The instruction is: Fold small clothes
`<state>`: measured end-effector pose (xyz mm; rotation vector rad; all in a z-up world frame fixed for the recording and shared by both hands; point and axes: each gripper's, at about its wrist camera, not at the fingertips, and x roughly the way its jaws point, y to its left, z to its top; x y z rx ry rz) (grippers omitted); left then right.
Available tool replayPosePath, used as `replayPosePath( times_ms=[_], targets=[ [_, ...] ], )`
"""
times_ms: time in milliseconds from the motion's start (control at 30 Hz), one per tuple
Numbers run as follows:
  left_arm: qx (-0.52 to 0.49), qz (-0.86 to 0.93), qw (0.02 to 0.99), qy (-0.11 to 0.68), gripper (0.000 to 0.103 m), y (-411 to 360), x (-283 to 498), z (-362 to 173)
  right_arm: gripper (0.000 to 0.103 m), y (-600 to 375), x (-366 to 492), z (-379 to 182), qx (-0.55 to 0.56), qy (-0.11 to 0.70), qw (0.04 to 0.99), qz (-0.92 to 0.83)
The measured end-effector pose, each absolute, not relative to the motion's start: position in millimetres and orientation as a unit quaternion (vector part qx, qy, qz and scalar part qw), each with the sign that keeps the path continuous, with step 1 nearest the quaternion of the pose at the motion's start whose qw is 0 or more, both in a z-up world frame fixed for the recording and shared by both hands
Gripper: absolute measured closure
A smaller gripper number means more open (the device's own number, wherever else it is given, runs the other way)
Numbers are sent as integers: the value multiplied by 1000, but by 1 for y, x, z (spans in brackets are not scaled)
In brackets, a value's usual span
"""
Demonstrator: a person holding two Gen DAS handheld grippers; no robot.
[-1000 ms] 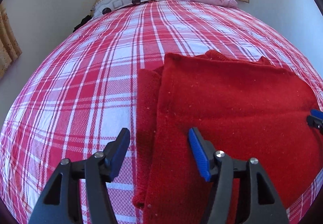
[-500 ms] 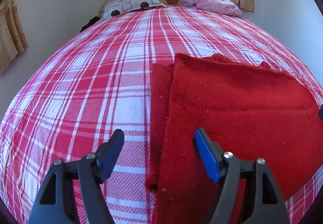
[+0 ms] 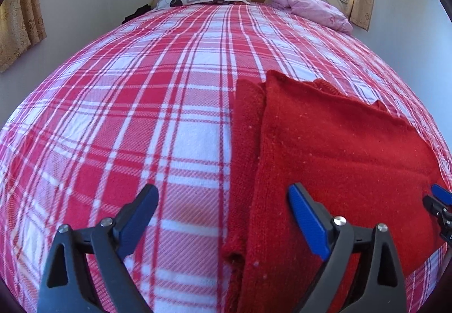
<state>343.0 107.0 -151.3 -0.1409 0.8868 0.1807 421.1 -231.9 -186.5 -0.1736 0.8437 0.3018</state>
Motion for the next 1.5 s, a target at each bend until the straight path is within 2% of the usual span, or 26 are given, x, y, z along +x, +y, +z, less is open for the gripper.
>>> replayPosePath(
  times_ms=[67, 133, 233, 433, 633, 833, 1100, 1233, 1267, 1333, 1400, 1500],
  targets=[
    [-73, 79, 907, 407, 8, 109, 327, -135, 49, -232, 404, -172, -86, 384, 908, 146],
    [-58, 77, 916, 390, 2, 109, 314, -129, 48, -225, 390, -166, -101, 366, 910, 166],
    [-30, 93, 898, 429, 1, 112, 314, -149, 48, -212, 383, -182, -138, 386, 897, 167],
    [-111, 71, 897, 421, 1, 140, 301, -152, 46, -200, 376, -176, -145, 383, 900, 150],
    [-143, 108, 905, 387, 1, 180, 288, -148, 43, -129, 328, -157, -223, 320, 892, 227],
    [-234, 88, 889, 383, 1, 212, 284, -165, 43, -46, 290, -176, -283, 288, 866, 294],
    [-244, 72, 893, 371, 0, 214, 281, -165, 43, 12, 282, -212, -359, 269, 858, 250],
    [-256, 64, 893, 365, 0, 217, 278, -165, 43, 13, 286, -212, -350, 268, 867, 232],
    [-257, 61, 893, 365, 0, 217, 278, -164, 44, 11, 287, -211, -343, 270, 870, 230],
    [-265, 48, 891, 366, 0, 218, 281, -162, 66, 8, 289, -212, -336, 278, 872, 223],
    [-266, 22, 888, 376, 1, 216, 289, -160, 72, 5, 292, -214, -330, 282, 875, 216],
    [-243, -9, 890, 387, 1, 205, 308, -152, 73, 10, 291, -215, -330, 279, 876, 215]
  ],
)
